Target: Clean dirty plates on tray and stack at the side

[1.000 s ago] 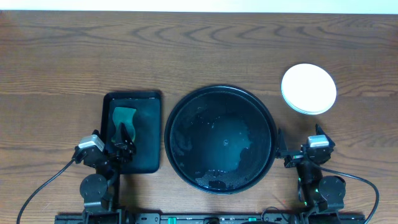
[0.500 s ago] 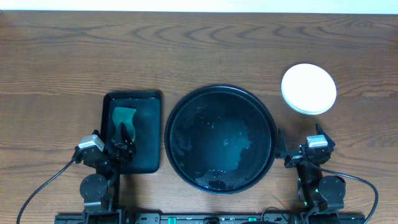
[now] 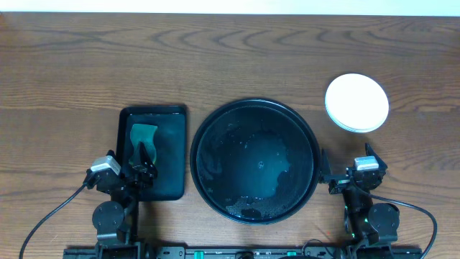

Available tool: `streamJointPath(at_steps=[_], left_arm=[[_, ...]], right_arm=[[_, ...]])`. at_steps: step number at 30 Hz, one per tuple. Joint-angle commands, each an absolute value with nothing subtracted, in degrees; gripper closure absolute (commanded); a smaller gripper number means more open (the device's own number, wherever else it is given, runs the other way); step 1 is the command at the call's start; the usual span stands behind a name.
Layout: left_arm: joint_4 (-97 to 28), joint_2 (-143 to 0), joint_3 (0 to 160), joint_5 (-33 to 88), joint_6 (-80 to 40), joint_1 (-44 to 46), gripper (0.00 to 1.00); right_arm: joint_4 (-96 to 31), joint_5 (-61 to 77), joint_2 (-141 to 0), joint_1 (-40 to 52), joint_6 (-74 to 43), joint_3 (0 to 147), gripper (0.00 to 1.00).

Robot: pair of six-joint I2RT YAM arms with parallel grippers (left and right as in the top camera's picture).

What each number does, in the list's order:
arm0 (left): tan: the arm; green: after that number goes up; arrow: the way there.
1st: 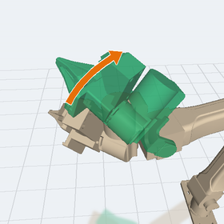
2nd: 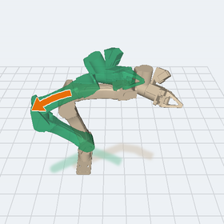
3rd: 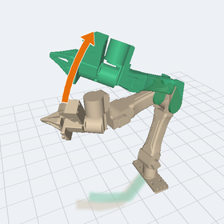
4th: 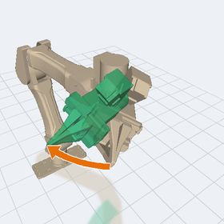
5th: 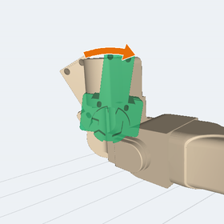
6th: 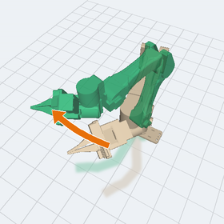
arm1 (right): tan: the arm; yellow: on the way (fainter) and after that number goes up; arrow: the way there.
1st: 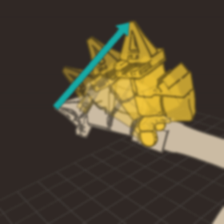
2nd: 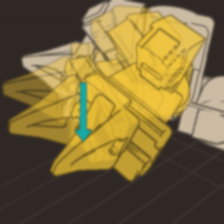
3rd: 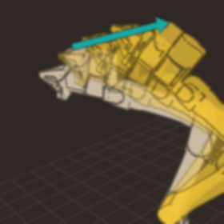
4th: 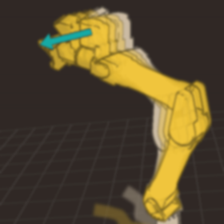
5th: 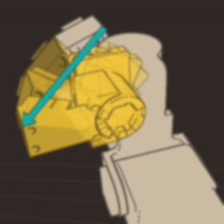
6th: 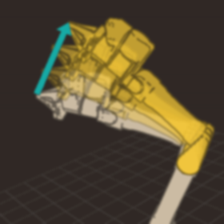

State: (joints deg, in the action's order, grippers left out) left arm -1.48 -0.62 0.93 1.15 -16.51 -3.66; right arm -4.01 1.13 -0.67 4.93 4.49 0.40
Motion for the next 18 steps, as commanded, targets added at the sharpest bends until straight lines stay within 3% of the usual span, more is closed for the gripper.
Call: streamJointPath(at_steps=[1,11,18], left_arm=[[-4.2,-0.2,0.2,-0.1,-16.6,-3.9,0.2],[-4.2,-0.3,0.2,-0.5,-16.5,-4.0,0.19],[-4.2,-1.3,0.2,-0.5,-10.2,-3.9,0.19]], right_arm=[[-4.2,1.5,-0.3,4.6,5.2,0.3,0.01],[-4.2,1.5,-0.3,4.6,5.2,0.3,0.01],[-4.2,1.5,-0.3,4.6,5.2,0.3,0.01]])
